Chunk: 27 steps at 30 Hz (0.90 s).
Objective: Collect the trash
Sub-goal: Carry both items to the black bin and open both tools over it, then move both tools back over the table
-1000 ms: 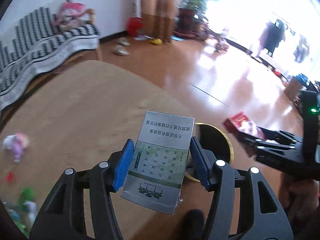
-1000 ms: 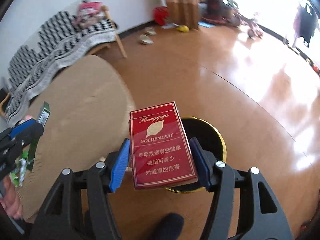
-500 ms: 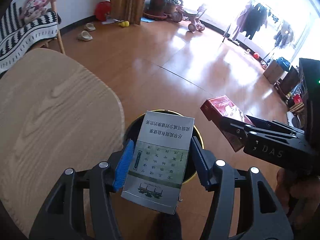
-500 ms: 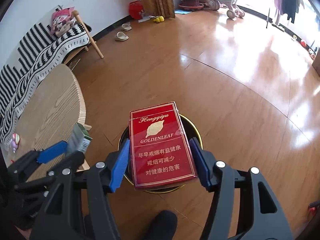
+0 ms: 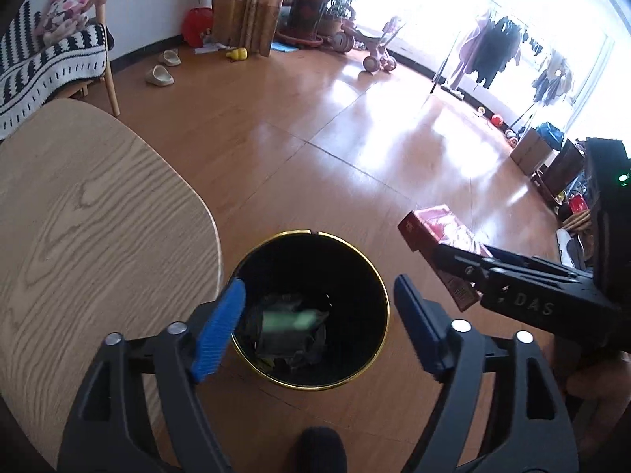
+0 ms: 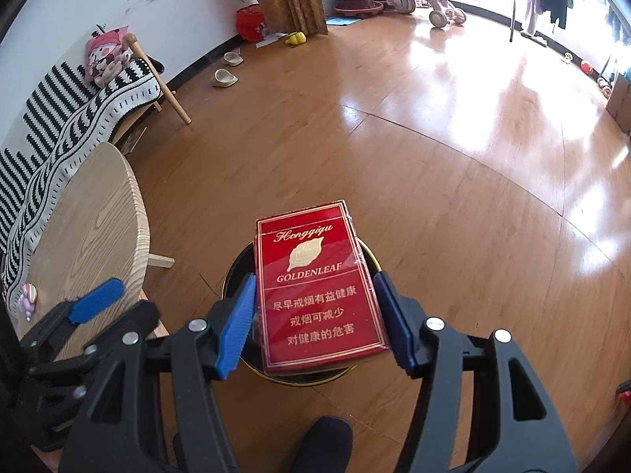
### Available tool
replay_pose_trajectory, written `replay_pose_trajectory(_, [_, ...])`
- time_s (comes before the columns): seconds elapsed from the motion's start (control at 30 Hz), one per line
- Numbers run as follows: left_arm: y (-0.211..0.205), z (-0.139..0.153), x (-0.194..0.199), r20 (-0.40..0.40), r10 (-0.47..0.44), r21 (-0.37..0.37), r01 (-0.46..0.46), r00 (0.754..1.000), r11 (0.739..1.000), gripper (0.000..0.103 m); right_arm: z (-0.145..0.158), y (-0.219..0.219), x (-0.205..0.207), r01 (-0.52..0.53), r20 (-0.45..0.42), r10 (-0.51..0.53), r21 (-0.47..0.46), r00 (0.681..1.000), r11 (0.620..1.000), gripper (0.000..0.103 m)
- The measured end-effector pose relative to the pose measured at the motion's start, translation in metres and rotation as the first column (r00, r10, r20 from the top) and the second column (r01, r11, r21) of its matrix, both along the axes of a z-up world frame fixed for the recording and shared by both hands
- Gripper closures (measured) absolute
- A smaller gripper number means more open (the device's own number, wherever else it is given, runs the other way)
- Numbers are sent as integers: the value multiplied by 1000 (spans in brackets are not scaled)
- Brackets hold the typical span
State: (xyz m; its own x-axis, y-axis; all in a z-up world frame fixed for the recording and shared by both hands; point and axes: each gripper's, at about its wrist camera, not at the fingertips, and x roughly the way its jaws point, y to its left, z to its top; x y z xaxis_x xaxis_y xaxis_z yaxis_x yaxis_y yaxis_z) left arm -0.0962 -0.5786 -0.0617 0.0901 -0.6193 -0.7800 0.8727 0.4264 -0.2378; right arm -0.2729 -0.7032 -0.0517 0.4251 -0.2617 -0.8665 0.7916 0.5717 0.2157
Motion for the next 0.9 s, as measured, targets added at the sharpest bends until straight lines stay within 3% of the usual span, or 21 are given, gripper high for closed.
replay_pose_trajectory(0.33, [20,17,6,10,43,-25,-42,999,999,19,-1,1,13,-38,-1,38,9,999,999,42])
replay_pose_trajectory(0.43, [32,24,15,10,59,-29,-59,998,998,18,1,2,19,-44,10,44,11,999,999,24])
replay_pose_trajectory(0.57, [54,35,28,25,94,-39,-93,995,995,18,11,12,30,-52,27,52,-1,998,999,21])
replay_pose_trajectory(0.77, [105,53,50,100,166,-31,-164,981,986,14,34,50,65,-140,47,142,-42,989,989,18])
replay_pose_trajectory(0.9, [152,66,70,154,238,-18,-238,959,971,14,51,91,101,-230,69,234,-70,970,971,18])
